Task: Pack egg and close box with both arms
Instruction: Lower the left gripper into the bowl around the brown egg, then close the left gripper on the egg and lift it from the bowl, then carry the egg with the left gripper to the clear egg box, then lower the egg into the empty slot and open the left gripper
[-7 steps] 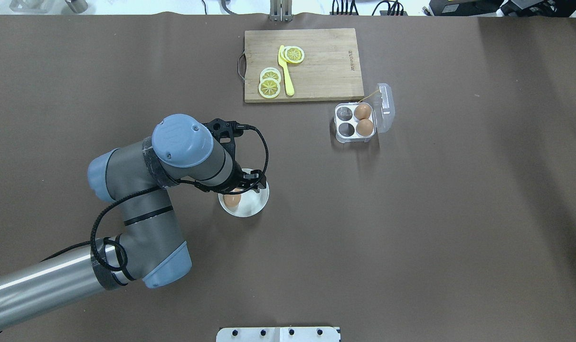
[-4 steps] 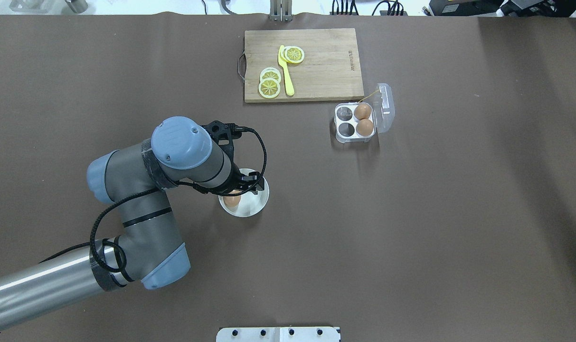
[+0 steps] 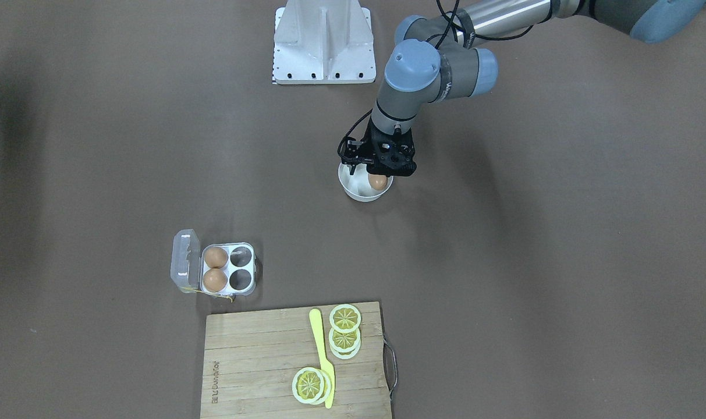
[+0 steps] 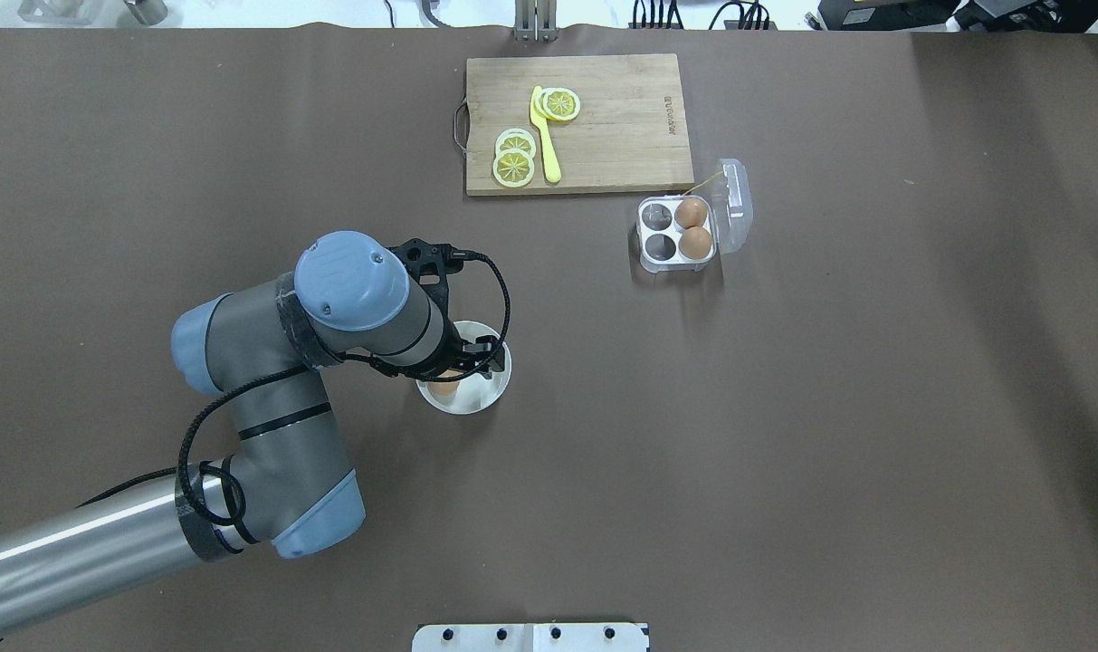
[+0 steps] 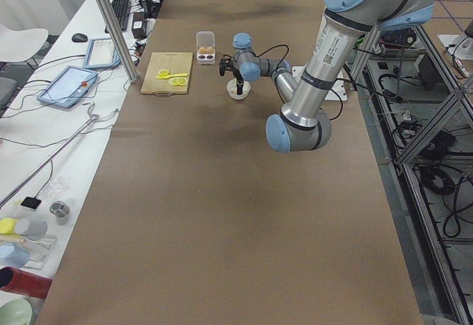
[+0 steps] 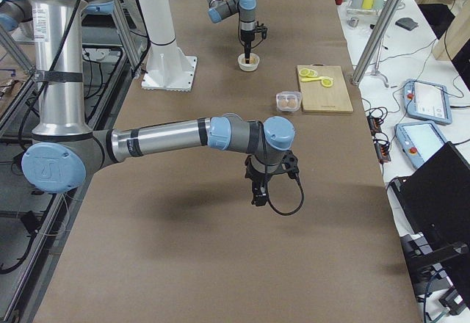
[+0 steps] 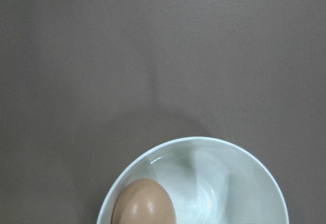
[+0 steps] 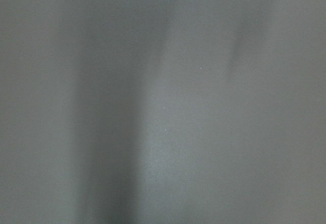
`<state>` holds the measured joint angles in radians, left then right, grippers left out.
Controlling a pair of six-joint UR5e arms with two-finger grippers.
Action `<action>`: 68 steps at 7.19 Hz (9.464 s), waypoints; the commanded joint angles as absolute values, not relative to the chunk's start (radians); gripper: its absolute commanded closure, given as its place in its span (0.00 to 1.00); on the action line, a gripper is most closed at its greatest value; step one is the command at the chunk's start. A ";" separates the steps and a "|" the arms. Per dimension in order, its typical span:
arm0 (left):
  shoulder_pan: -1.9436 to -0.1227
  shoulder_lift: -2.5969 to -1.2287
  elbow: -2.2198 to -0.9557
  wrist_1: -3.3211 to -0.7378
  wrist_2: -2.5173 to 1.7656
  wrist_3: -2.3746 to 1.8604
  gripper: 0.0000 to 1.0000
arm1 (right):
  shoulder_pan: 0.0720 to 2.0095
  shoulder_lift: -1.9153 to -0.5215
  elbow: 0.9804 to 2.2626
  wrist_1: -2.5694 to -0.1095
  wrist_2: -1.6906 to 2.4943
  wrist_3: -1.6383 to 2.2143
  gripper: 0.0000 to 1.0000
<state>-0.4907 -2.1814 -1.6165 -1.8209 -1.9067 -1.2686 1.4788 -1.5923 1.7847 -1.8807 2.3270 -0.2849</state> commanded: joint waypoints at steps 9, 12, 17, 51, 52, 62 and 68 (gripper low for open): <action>-0.479 -2.203 -1.597 -1.821 -1.907 -1.269 0.34 | 1.479 -1.595 1.779 -1.881 2.327 -0.287 0.00; -0.479 -2.223 -1.559 -1.822 -1.907 -1.269 0.34 | 1.479 -1.595 1.779 -1.881 2.327 -0.287 0.00; -0.480 -2.223 -1.557 -1.853 -1.907 -1.258 0.58 | 1.479 -1.598 1.784 -1.881 2.327 -0.287 0.00; -0.500 -2.796 -0.942 -2.115 -1.610 -1.293 0.69 | 1.453 -1.598 1.775 -1.881 2.376 -0.290 0.00; -0.502 -2.796 -0.940 -2.118 -1.565 -1.316 0.69 | 1.453 -1.598 1.773 -1.881 2.376 -0.290 0.00; -0.485 -2.803 -0.825 -2.261 -1.445 -1.430 0.69 | 1.453 -1.598 1.773 -1.881 2.378 -0.293 0.00; -0.479 -2.803 -0.825 -2.260 -1.445 -1.430 0.29 | 1.453 -1.598 1.773 -1.881 2.376 -0.295 0.00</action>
<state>-0.4787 -2.8026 -0.8253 -2.2601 -1.4450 -1.4297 1.4527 -1.5984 1.7733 -1.8807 2.3762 -0.2945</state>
